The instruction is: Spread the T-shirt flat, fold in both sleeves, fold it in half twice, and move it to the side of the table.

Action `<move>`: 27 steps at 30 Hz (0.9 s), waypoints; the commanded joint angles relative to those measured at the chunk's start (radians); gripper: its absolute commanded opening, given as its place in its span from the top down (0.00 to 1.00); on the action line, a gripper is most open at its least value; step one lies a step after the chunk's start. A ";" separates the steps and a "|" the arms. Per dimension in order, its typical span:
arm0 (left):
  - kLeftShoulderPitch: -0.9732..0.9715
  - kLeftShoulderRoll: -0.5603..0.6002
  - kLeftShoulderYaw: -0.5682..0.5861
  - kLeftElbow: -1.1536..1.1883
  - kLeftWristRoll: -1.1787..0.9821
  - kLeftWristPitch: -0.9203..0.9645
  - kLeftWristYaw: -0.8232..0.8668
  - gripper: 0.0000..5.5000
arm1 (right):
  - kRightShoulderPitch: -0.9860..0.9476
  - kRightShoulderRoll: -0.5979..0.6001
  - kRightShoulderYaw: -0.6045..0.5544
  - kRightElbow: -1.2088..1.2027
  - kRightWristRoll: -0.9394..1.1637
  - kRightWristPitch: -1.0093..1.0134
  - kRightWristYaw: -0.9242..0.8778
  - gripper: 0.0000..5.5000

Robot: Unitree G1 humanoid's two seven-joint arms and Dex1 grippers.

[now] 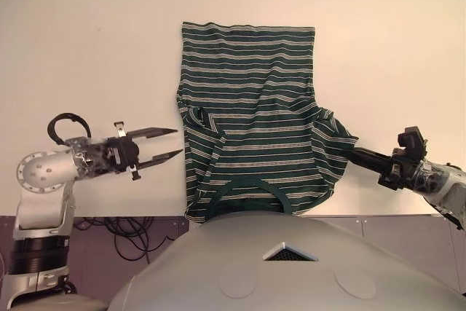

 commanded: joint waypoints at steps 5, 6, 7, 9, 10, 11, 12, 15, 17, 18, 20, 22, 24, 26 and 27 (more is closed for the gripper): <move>-0.018 0.140 -0.115 0.243 0.242 -0.539 0.030 0.65 | -0.019 0.034 0.043 -0.191 0.034 0.016 -0.075 1.00; -0.027 0.154 -0.131 0.251 0.261 -0.573 0.045 0.65 | -0.032 0.040 0.063 -0.193 0.024 0.014 -0.089 1.00; -0.034 0.171 -0.151 0.246 0.280 -0.596 0.055 0.65 | -0.051 0.050 0.090 -0.197 0.012 0.014 -0.102 1.00; -0.045 0.205 -0.195 0.241 0.309 -0.623 0.081 0.65 | -0.088 0.066 0.145 -0.212 -0.001 0.021 -0.130 1.00; -0.051 0.216 -0.215 0.236 0.321 -0.628 0.094 0.65 | -0.118 0.075 0.181 -0.219 -0.008 0.030 -0.147 1.00; -0.057 0.224 -0.233 0.230 0.327 -0.623 0.106 0.65 | -0.144 0.083 0.213 -0.221 -0.015 0.037 -0.162 1.00; -0.059 0.230 -0.254 0.213 0.332 -0.611 0.117 0.65 | -0.180 0.095 0.256 -0.213 -0.033 0.043 -0.178 1.00; -0.075 0.236 -0.316 0.170 0.332 -0.566 0.149 0.65 | -0.249 0.118 0.354 -0.199 -0.080 0.062 -0.215 1.00; -0.082 0.241 -0.355 0.171 0.334 -0.556 0.165 0.65 | -0.279 0.130 0.417 -0.202 -0.104 0.071 -0.223 1.00; -0.081 0.246 -0.370 0.178 0.340 -0.555 0.175 0.65 | -0.296 0.135 0.446 -0.202 -0.113 0.075 -0.223 1.00; -0.085 0.249 -0.397 0.197 0.355 -0.564 0.196 0.65 | -0.328 0.149 0.502 -0.195 -0.136 0.082 -0.226 1.00; -0.102 0.247 -0.415 0.211 0.357 -0.570 0.219 0.65 | -0.347 0.158 0.527 -0.177 -0.161 0.075 -0.242 0.95; -0.110 0.250 -0.430 0.225 0.361 -0.571 0.243 0.65 | -0.348 0.157 0.521 -0.169 -0.171 0.072 -0.246 0.89; -0.118 0.254 -0.441 0.249 0.381 -0.583 0.266 0.65 | -0.339 0.146 0.499 -0.174 -0.166 0.071 -0.245 0.82; -0.121 0.257 -0.450 0.259 0.383 -0.583 0.272 0.65 | -0.334 0.137 0.490 -0.179 -0.162 0.070 -0.239 0.80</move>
